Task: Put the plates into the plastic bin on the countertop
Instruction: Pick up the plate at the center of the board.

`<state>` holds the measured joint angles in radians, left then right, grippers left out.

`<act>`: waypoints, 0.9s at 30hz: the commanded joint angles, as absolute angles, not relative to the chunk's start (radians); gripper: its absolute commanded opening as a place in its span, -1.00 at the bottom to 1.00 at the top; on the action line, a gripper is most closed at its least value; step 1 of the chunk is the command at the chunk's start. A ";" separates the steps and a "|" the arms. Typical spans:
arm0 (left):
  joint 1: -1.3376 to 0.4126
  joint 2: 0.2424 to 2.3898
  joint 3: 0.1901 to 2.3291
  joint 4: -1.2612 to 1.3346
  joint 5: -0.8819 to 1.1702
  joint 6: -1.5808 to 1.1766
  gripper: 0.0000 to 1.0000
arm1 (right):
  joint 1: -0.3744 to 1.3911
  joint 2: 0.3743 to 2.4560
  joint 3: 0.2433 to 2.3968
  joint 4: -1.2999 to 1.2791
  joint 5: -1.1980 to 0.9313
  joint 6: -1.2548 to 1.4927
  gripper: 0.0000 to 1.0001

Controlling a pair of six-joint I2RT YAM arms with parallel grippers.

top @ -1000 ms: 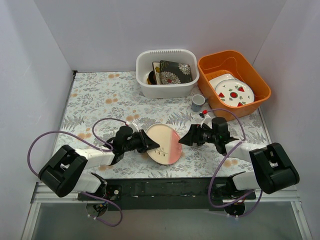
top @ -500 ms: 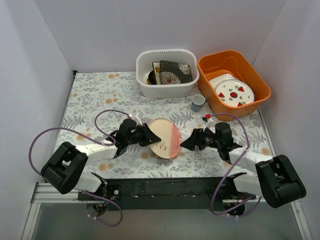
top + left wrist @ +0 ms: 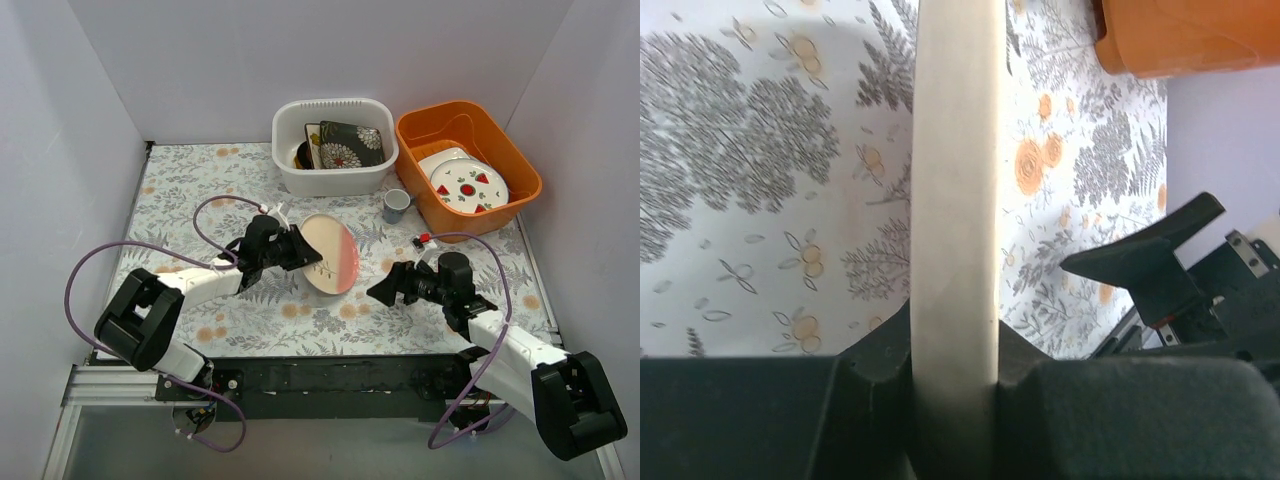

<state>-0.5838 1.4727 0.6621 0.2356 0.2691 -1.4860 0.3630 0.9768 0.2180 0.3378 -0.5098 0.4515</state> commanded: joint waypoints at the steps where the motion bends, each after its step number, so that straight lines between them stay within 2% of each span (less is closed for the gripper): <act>1: -0.539 1.460 0.748 0.212 0.265 -1.408 -1.00 | 0.365 0.951 0.219 0.302 -0.475 0.419 0.93; 8: -0.440 1.425 0.840 0.178 0.377 -1.384 -1.00 | 0.365 1.015 0.239 0.353 -0.548 0.394 0.96; 18: -0.388 1.350 0.989 0.060 0.356 -1.353 -1.00 | 0.364 1.180 0.278 0.460 -0.669 0.374 0.96; 27: -0.344 1.454 1.173 0.061 0.374 -1.351 -1.00 | 0.365 1.238 0.276 0.485 -0.718 0.376 0.96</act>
